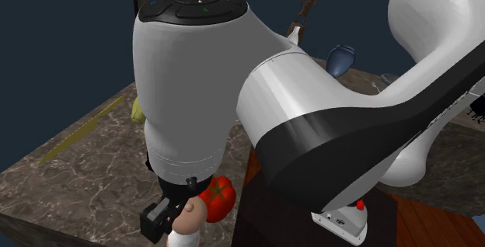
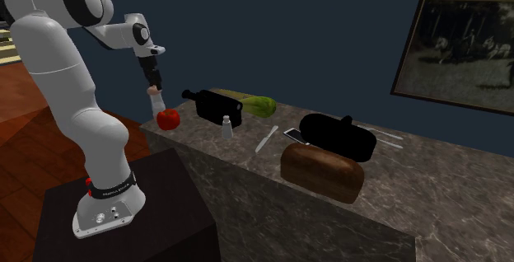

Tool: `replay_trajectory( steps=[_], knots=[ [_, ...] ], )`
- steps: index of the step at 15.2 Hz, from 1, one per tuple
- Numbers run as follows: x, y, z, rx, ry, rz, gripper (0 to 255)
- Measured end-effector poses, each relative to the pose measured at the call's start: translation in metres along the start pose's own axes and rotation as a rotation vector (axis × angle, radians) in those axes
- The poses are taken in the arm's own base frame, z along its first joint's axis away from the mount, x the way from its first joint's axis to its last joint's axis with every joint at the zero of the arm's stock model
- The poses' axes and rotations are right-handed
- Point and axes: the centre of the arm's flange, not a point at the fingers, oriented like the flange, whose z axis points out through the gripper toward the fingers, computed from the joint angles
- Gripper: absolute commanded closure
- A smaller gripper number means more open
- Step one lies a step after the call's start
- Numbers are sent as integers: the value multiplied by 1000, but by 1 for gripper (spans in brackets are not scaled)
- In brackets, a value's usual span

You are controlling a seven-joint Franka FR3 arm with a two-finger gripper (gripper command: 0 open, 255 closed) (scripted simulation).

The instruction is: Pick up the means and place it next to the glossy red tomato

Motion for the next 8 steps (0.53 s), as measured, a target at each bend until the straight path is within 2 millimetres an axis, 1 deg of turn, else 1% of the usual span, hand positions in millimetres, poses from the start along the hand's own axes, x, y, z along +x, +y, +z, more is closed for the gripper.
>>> replay_trajectory(
  steps=[2, 4, 6, 8],
  knots=[
    [0, 0, 0, 0, 0, 0, 0],
    [1, 0, -16, 0, 0, 0, 0],
    [2, 0, -39, 1, 1, 0, 0],
    [1, 0, -47, 1, 1, 0, 0]
  ],
)
